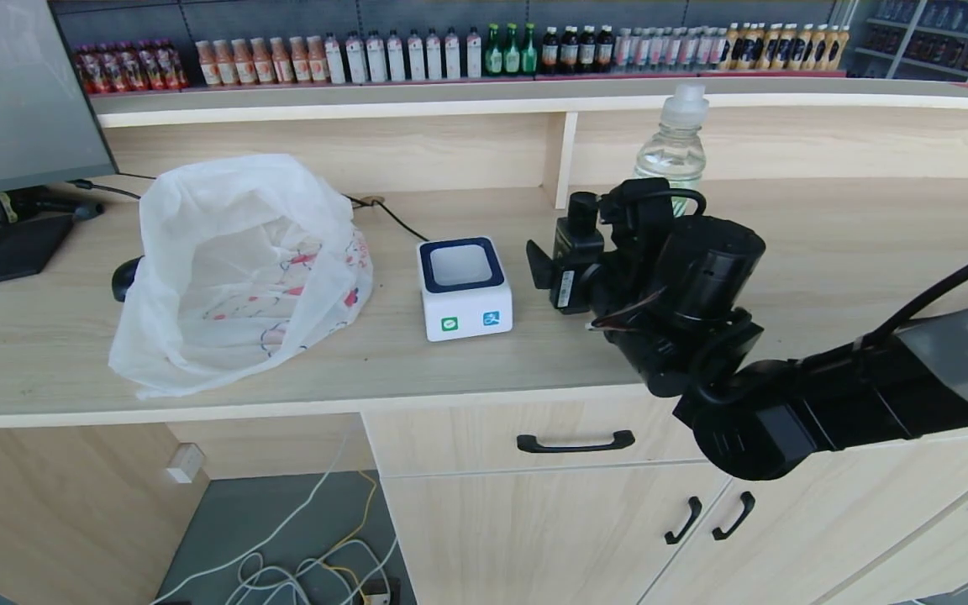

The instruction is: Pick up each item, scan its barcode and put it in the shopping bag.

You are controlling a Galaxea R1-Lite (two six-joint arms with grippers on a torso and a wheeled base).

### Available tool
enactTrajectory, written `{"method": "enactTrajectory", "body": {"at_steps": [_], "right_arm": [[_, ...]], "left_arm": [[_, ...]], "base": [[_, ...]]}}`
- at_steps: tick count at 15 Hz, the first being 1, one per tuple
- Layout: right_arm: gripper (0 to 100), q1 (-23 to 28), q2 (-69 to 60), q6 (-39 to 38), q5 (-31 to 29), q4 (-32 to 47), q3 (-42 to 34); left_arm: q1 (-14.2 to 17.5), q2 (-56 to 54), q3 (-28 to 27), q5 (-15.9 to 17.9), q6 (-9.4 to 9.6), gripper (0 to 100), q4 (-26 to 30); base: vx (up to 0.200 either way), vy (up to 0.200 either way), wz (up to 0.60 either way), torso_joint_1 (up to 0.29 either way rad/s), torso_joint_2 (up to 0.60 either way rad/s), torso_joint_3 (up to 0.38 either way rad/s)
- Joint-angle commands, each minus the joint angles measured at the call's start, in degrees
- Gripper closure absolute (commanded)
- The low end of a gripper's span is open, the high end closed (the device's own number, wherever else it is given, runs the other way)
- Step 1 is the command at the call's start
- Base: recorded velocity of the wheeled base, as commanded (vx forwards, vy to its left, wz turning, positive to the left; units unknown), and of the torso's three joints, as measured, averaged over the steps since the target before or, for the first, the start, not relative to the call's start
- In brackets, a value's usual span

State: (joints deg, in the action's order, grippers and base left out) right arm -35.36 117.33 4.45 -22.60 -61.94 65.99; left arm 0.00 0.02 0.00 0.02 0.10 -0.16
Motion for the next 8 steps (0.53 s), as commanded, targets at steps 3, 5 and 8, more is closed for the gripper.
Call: {"method": "enactTrajectory", "body": {"at_steps": [3,5,8], "right_arm": [[0,0.5,3.2,0.0,0.4,0.0,4.5],[0,0.6,4.8,-0.1,0.4,0.0,7.0],[0,0.6,5.2,-0.1,0.4,-0.1,7.0]], "left_arm": [[0.0,0.0,0.0,0.0,-0.01,0,0.0],[0.0,0.0,0.0,0.0,-0.01,0,0.0],[0.0,0.0,0.0,0.0,-0.01,0,0.0]], "base": [[0.000,0.000,0.00,0.000,0.00,0.000],[0.000,0.000,0.00,0.000,0.00,0.000],[0.000,0.000,0.00,0.000,0.00,0.000]]}}
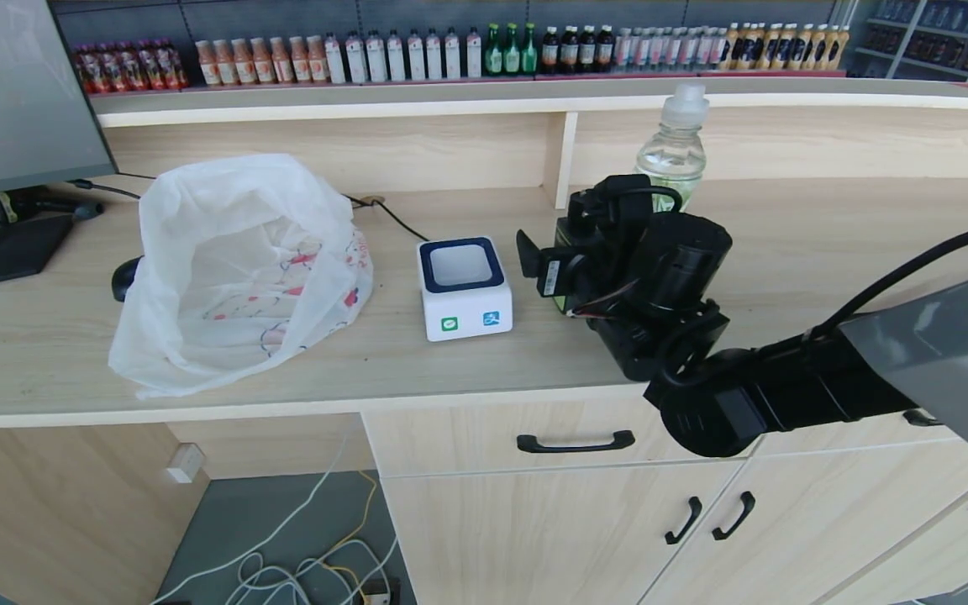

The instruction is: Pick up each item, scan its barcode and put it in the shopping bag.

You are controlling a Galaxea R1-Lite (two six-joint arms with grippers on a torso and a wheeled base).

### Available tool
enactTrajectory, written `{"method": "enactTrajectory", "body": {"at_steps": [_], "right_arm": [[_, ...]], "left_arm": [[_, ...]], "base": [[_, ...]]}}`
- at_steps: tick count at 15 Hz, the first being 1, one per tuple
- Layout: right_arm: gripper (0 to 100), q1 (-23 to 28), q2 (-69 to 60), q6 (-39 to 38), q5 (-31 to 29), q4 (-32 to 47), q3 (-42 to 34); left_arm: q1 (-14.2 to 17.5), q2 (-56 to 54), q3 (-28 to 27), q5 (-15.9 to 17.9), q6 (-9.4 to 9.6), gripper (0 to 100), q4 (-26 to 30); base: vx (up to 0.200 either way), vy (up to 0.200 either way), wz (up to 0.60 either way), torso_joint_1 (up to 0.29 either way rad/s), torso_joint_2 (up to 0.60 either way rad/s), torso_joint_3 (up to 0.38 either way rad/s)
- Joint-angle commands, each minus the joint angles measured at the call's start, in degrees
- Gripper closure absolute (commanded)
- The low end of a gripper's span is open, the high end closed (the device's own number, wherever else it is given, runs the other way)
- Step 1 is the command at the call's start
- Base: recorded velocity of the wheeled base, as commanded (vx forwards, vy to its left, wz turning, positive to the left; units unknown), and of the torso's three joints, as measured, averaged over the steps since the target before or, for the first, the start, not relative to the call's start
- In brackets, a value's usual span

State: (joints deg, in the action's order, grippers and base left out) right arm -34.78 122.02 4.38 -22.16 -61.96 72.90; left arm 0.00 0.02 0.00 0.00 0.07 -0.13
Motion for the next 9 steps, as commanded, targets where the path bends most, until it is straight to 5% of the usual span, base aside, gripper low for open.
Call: {"method": "enactTrajectory", "body": {"at_steps": [1,9], "right_arm": [[0,0.0,0.6,0.0,-0.1,-0.1,0.1],[0,0.0,3.1,0.1,-0.4,-1.0,0.5]], "left_arm": [[0.0,0.0,0.0,0.0,0.01,0,-0.1],[0.0,0.0,0.0,0.0,0.01,0,0.0]], "base": [[0.000,0.000,0.00,0.000,0.00,0.000],[0.000,0.000,0.00,0.000,0.00,0.000]]}}
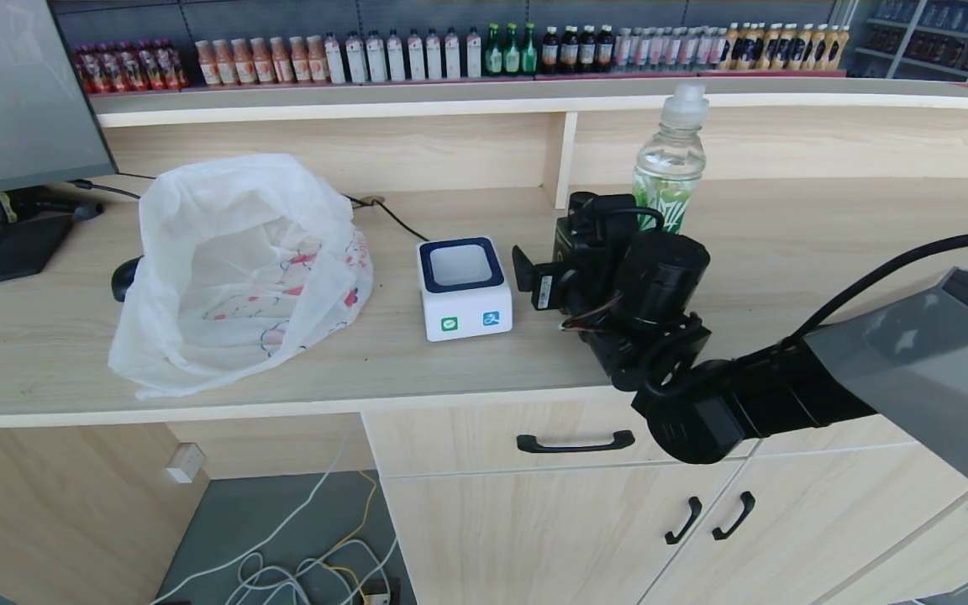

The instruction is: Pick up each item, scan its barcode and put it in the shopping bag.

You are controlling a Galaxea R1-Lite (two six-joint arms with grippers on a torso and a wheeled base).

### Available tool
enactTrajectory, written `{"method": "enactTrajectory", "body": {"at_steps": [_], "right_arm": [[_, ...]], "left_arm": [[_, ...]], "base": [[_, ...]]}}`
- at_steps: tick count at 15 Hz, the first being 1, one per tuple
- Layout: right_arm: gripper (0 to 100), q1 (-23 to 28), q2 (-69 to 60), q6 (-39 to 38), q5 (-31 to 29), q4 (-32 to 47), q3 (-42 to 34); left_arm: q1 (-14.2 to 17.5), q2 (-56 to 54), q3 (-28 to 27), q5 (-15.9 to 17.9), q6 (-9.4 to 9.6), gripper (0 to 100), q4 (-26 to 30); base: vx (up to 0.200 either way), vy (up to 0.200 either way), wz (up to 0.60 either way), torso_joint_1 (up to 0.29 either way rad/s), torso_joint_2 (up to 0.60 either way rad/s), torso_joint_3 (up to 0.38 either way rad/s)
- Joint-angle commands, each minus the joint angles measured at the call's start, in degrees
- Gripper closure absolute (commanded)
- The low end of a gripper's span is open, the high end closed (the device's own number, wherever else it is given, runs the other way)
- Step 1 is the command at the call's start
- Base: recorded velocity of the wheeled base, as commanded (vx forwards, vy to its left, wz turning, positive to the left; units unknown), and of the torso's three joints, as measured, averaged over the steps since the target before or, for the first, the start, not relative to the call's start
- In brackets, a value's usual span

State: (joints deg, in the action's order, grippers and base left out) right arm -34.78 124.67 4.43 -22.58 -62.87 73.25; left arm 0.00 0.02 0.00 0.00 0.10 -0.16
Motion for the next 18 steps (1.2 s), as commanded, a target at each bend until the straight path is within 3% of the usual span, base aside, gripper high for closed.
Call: {"method": "enactTrajectory", "body": {"at_steps": [1,5,6,18], "right_arm": [[0,0.0,0.5,0.1,0.0,-0.1,0.2],[0,0.0,0.8,0.1,-0.1,-0.4,0.2],[100,0.0,0.8,0.1,-0.1,-0.4,0.2],[100,0.0,0.6,0.0,-0.1,-1.6,-0.3]], "left_arm": [[0.0,0.0,0.0,0.0,-0.01,0,0.0],[0.0,0.0,0.0,0.0,-0.01,0,0.0],[0.0,0.0,0.0,0.0,-0.01,0,0.0],[0.0,0.0,0.0,0.0,-0.01,0,0.0]], "base": [[0.000,0.000,0.00,0.000,0.00,0.000],[0.000,0.000,0.00,0.000,0.00,0.000],[0.000,0.000,0.00,0.000,0.00,0.000],[0.000,0.000,0.00,0.000,0.00,0.000]]}}
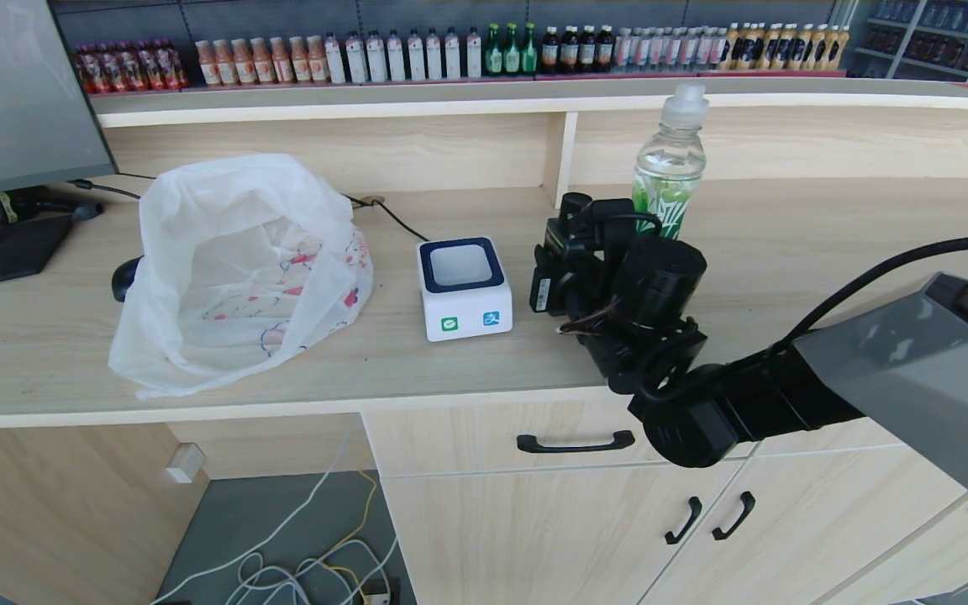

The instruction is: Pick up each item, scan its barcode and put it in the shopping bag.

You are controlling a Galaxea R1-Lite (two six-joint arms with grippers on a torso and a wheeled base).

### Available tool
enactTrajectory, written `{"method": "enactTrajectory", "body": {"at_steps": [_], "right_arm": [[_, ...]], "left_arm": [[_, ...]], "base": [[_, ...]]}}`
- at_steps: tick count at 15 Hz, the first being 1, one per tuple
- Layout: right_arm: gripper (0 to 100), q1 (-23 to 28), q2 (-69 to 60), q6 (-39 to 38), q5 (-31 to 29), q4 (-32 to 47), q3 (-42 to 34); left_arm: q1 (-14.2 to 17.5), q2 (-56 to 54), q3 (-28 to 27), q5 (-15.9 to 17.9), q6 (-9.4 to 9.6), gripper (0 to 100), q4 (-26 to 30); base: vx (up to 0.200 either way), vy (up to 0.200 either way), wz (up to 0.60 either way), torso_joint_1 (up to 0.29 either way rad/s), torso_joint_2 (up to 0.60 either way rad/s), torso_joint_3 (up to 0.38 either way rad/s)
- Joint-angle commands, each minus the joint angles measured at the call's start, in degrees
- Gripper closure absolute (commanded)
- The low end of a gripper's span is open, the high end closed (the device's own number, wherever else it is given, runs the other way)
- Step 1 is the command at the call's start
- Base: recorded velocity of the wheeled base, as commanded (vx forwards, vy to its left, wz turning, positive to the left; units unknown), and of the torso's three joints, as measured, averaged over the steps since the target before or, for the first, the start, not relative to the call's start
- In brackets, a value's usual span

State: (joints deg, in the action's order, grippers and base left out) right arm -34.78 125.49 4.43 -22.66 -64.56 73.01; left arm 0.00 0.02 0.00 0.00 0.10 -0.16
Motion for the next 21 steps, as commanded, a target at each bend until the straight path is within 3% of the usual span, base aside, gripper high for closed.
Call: {"method": "enactTrajectory", "body": {"at_steps": [1,11,17,21], "right_arm": [[100,0.0,-0.3,0.1,0.0,-0.1,-0.1],[100,-0.6,-8.1,4.8,-0.3,-2.1,-0.4],[100,-4.9,-22.6,10.5,-1.8,-2.4,-14.2],[100,-5.0,-32.6,14.0,-2.6,-2.4,-24.8]], "left_arm": [[0.0,0.0,0.0,0.0,-0.01,0,0.0],[0.0,0.0,0.0,0.0,-0.01,0,0.0],[0.0,0.0,0.0,0.0,-0.01,0,0.0],[0.0,0.0,0.0,0.0,-0.01,0,0.0]], "base": [[0.000,0.000,0.00,0.000,0.00,0.000],[0.000,0.000,0.00,0.000,0.00,0.000],[0.000,0.000,0.00,0.000,0.00,0.000],[0.000,0.000,0.00,0.000,0.00,0.000]]}}
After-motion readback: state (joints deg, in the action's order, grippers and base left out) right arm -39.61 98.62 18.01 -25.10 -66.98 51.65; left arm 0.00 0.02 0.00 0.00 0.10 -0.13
